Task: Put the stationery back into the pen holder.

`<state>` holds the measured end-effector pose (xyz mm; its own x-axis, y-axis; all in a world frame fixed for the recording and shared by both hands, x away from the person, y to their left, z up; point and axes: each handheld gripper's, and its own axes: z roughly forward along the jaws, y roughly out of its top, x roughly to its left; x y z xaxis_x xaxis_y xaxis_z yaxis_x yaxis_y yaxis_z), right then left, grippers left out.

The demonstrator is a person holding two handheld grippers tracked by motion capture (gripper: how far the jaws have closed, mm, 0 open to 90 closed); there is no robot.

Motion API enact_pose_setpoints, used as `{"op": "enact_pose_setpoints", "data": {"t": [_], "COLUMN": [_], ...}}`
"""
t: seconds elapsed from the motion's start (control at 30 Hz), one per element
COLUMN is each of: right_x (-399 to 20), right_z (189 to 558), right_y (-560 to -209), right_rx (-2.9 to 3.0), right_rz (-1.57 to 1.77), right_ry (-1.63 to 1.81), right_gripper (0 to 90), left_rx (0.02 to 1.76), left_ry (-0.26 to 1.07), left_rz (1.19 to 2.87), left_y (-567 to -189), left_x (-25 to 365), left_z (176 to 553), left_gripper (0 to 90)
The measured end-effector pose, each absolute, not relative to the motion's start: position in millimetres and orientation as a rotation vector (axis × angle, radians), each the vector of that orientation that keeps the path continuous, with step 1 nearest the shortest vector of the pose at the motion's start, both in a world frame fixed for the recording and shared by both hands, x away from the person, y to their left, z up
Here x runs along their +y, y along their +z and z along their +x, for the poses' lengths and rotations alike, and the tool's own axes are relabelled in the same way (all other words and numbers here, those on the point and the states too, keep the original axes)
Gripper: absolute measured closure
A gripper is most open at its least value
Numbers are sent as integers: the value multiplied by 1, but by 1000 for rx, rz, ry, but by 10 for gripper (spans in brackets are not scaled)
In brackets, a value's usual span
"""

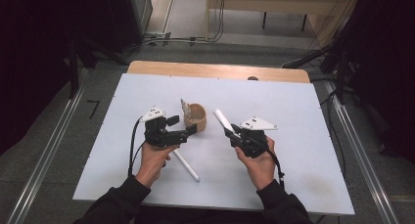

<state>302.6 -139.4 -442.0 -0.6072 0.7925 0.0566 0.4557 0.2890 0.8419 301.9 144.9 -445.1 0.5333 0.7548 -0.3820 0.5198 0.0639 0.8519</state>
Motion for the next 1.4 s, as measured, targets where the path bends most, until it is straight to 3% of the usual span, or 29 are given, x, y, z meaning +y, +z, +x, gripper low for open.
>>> {"op": "enact_pose_setpoints", "data": {"t": [0.4, 0.8, 1.4], "right_x": [-136, -130, -124], "right_z": [301, 296, 292], "right_y": [-441, -440, -438], "right_rx": [2194, 2209, 2209], "right_rz": [1093, 1052, 1016], "right_ry": [1261, 1286, 1317], "right_gripper": [691, 691, 690], "left_rx": [1061, 1067, 1081], "left_ry": [277, 168, 105], "left_rz": [1615, 1579, 1543], "left_y": [-443, -445, -444], "left_x": [140, 133, 122], "left_z": [302, 309, 326], "left_gripper": [189, 211, 228]}}
